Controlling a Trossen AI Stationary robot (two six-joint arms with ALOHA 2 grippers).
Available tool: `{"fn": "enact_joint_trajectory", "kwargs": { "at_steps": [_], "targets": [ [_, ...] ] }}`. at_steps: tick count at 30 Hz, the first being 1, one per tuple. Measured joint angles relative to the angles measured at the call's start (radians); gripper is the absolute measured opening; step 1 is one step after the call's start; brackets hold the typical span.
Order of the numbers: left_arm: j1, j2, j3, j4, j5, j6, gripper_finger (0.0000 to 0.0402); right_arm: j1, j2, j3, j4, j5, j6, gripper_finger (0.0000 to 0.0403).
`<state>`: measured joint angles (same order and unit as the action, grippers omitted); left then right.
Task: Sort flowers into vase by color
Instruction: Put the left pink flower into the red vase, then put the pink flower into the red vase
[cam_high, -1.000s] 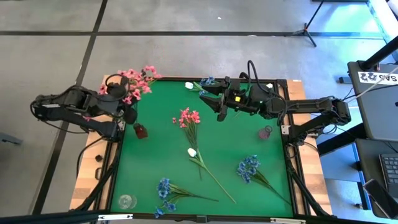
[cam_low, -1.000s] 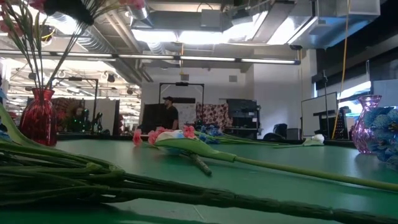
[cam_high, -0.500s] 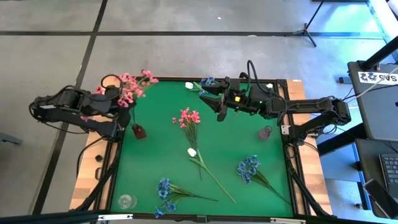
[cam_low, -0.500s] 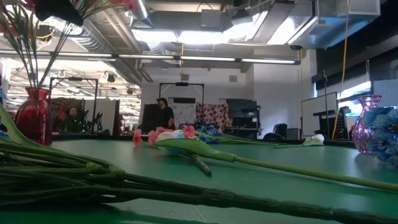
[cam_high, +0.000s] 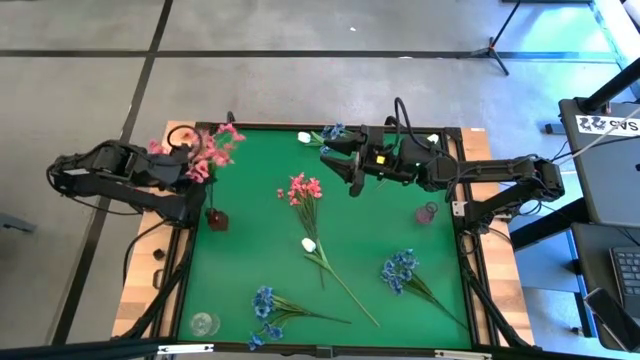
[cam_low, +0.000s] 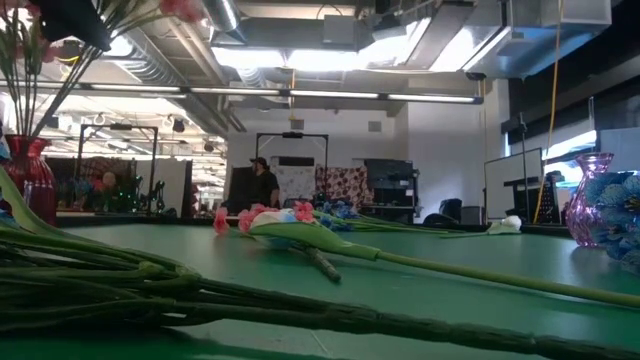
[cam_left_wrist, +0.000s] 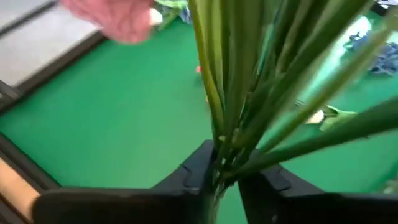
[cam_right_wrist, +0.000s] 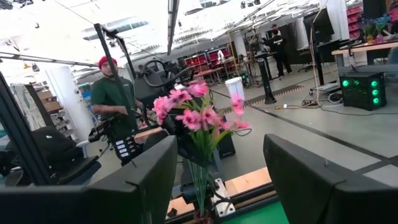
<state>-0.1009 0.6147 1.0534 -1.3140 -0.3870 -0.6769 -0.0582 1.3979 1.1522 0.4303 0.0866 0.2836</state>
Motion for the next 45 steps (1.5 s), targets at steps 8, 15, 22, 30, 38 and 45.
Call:
{"fn": "enact_joint_trajectory", "kwargs": {
  "at_steps": [8,15,22,30,38,45],
  "targets": [
    [0.000,0.023,0.051,-0.002,0.130,-0.025,0.0154,0.000,-0.019,0.000,-0.058,0.000,-0.003,0.0238],
    [0.000,0.048,0.100,-0.101,0.199,-0.046,0.0184,0.000,-0.050,0.000,-0.120,0.000,-0.010,0.0238],
    [0.000,0.060,0.222,-0.134,0.199,-0.032,0.0184,-0.001,-0.059,0.000,-0.122,-0.059,-0.098,0.0238],
    [0.000,0.064,0.422,0.031,0.116,0.070,0.0175,-0.001,-0.037,0.000,-0.282,-0.001,-0.103,0.0238],
    [0.000,0.064,0.462,0.380,-0.054,0.312,0.0174,-0.001,0.124,0.000,-0.377,0.036,0.077,0.0238],
    [0.000,0.069,0.462,0.468,-0.145,0.385,0.0174,0.011,0.342,0.019,-0.437,0.087,0.275,0.0238]
  ]
}}
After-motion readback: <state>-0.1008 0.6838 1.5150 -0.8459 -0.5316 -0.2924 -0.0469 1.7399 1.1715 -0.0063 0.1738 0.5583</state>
